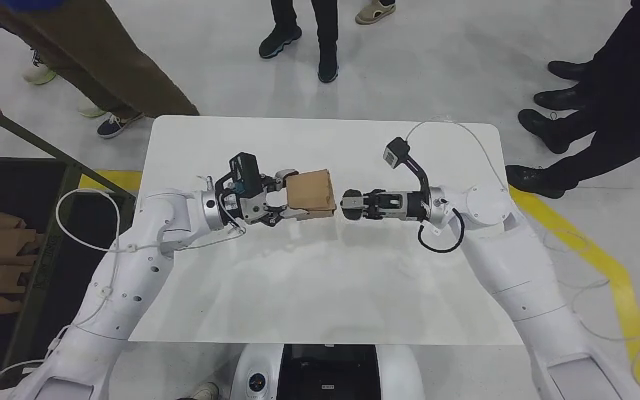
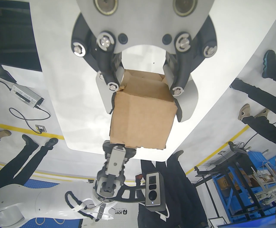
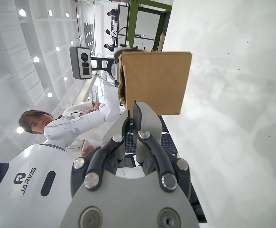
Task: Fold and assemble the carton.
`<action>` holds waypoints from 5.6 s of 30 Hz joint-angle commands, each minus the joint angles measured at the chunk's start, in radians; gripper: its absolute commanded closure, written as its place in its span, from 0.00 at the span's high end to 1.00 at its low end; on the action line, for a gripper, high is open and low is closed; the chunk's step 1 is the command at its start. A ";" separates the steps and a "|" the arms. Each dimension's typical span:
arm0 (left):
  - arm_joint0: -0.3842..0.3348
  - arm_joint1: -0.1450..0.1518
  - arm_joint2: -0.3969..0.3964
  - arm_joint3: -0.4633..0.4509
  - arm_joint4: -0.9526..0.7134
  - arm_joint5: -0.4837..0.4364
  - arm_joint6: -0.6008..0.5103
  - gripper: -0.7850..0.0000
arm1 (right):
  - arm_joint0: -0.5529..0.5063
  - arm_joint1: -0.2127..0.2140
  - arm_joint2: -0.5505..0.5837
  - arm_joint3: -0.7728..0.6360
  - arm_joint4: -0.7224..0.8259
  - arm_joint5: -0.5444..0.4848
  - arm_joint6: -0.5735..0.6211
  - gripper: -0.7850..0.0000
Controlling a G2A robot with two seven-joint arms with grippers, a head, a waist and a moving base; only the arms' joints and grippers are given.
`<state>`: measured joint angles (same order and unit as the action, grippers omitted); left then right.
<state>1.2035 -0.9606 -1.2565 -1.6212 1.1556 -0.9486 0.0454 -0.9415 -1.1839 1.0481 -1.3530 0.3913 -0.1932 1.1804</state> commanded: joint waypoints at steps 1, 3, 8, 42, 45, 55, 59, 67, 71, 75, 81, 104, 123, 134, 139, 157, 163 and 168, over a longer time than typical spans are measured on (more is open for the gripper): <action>-0.001 0.000 -0.001 0.001 -0.004 -0.001 -0.002 0.42 | -0.005 0.001 -0.001 -0.008 -0.005 0.003 -0.007 0.02; -0.001 0.000 -0.001 0.000 -0.006 -0.002 -0.002 0.41 | -0.006 0.000 -0.005 -0.012 -0.005 0.007 -0.012 0.02; -0.003 -0.001 0.002 -0.002 -0.008 -0.006 -0.006 0.42 | 0.005 -0.003 -0.017 -0.011 0.001 0.007 -0.015 0.00; -0.096 -0.031 0.139 0.194 0.107 0.041 -0.026 0.42 | -0.044 0.014 0.049 -0.043 -0.016 -0.209 -0.068 0.02; -0.139 -0.046 0.187 0.267 0.144 0.063 0.010 0.42 | -0.055 0.017 0.057 -0.051 -0.014 -0.224 -0.067 0.02; -0.235 -0.083 0.290 0.429 0.235 0.089 0.130 0.60 | -0.091 0.029 0.089 -0.071 -0.027 -0.218 -0.075 0.10; -0.246 -0.086 0.297 0.463 0.249 0.081 0.158 1.00 | -0.094 0.032 0.092 -0.078 -0.031 -0.210 -0.081 0.13; -0.216 -0.067 0.235 0.424 0.183 -0.013 0.213 1.00 | -0.078 0.029 0.080 -0.068 -0.036 -0.224 -0.102 0.15; -0.182 -0.047 0.151 0.364 0.066 -0.063 0.206 1.00 | -0.062 0.028 0.081 -0.038 -0.070 -0.269 -0.136 0.16; -0.150 -0.029 0.068 0.297 -0.037 -0.027 0.110 1.00 | -0.048 0.027 0.087 0.014 -0.142 -0.321 -0.205 0.18; -0.109 -0.015 0.008 0.237 -0.212 0.035 -0.085 1.00 | -0.044 0.028 0.102 0.074 -0.300 -0.389 -0.360 0.23; 0.000 0.018 -0.137 0.154 -0.454 0.216 -0.373 1.00 | -0.208 0.057 0.245 -0.124 -1.014 -0.299 -0.922 1.00; 0.010 0.021 -0.146 0.142 -0.434 0.241 -0.398 1.00 | -0.227 0.056 0.243 -0.158 -1.093 -0.250 -0.969 1.00; 0.018 0.026 -0.136 0.132 -0.344 0.296 -0.492 1.00 | -0.194 0.046 0.181 -0.109 -0.879 -0.345 -0.806 1.00; 0.015 0.023 -0.096 0.134 -0.203 0.315 -0.460 1.00 | -0.139 0.029 0.095 -0.067 -0.754 -0.345 -0.691 1.00; -0.157 -0.043 0.159 0.318 -0.087 0.329 -0.327 1.00 | 0.028 -0.063 -0.184 0.155 -0.468 -0.322 -0.544 1.00; -0.187 -0.055 0.191 0.369 -0.079 0.316 -0.317 1.00 | 0.072 -0.091 -0.234 0.206 -0.457 -0.332 -0.562 1.00; -0.202 -0.064 0.209 0.395 -0.086 0.301 -0.295 1.00 | 0.099 -0.107 -0.256 0.243 -0.448 -0.347 -0.553 1.00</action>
<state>1.0052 -1.0225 -1.0524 -1.2329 1.0711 -0.6455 -0.2529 -0.8474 -1.2881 0.7958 -1.1168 -0.0598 -0.5359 0.6233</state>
